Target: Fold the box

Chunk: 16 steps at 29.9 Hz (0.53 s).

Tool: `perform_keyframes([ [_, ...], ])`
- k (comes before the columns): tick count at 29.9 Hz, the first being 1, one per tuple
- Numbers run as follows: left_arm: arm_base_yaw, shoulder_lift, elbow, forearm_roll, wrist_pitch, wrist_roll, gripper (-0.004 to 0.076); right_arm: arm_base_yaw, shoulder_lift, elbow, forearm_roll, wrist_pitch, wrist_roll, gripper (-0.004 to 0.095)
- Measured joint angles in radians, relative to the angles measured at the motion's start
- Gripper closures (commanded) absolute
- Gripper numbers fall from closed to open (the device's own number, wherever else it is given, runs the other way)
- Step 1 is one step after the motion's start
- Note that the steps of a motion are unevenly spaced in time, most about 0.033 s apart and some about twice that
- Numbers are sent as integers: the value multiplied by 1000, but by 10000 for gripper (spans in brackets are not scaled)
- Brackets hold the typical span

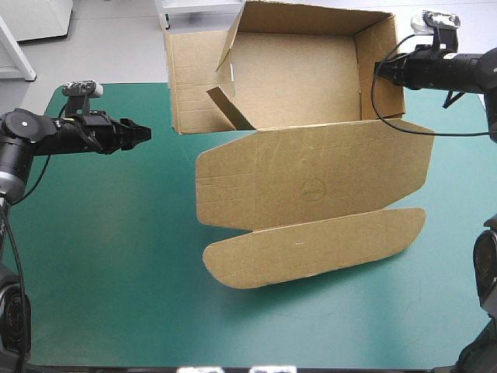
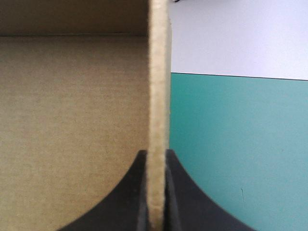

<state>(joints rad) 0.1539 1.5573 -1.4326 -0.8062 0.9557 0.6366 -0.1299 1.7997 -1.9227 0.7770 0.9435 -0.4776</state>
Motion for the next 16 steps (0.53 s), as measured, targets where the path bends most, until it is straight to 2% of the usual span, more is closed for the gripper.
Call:
perform_keyframes([
  [7,0,82,0,-439,35,255,339,0,0,0,6,17,-17,925],
  [13,-4,200,0,-753,186,392,339,0,0,0,7,8,-17,925],
  [16,-14,240,0,-826,220,426,339,0,1,0,7,4,-17,925],
])
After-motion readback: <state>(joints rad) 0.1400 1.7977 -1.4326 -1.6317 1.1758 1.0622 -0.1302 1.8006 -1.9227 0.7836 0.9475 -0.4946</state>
